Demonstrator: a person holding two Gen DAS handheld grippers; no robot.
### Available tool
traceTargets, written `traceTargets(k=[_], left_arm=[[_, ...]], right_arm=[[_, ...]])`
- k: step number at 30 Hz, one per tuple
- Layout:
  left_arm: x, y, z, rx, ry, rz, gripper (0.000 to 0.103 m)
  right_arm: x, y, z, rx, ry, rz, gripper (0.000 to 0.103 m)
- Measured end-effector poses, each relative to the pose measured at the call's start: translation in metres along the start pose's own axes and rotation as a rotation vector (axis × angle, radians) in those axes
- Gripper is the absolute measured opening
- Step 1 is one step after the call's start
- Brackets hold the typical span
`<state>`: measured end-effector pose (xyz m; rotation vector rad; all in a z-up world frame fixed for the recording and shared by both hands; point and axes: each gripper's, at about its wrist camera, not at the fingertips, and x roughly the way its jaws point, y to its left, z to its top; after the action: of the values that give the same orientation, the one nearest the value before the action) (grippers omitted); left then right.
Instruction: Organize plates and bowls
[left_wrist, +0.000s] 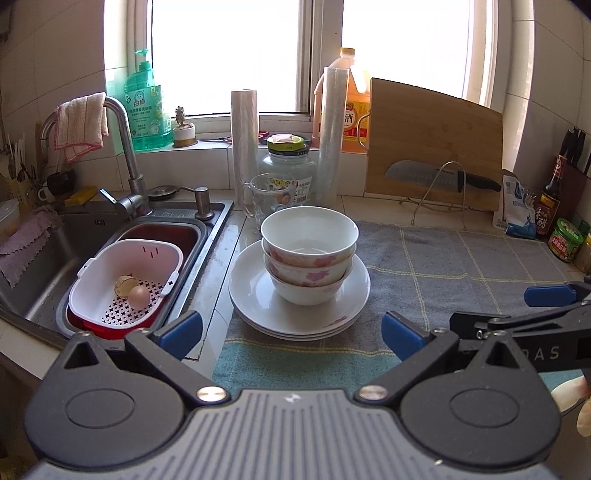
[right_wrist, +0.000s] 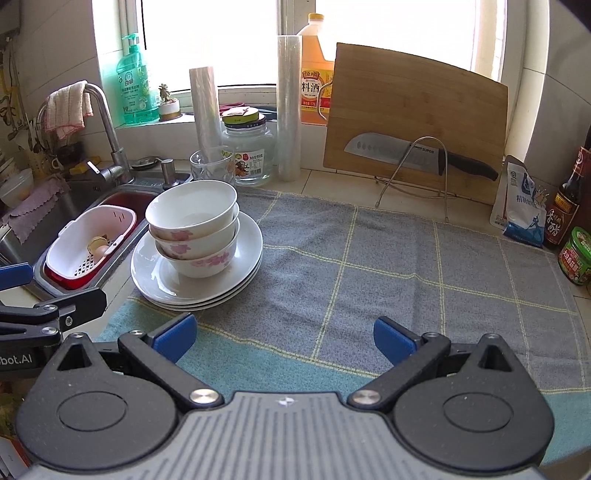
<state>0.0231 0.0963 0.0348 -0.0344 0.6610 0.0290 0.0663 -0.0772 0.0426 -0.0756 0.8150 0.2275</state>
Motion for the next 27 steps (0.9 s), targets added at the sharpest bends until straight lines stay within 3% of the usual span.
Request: traceTargets(k=[27], left_arm=[[0.002, -0.0036, 0.0045, -0.008, 0.013, 0.008, 0.102]], right_arm=[[0.0008, -0.0021, 0.0035, 0.007, -0.011, -0.003, 0.103]])
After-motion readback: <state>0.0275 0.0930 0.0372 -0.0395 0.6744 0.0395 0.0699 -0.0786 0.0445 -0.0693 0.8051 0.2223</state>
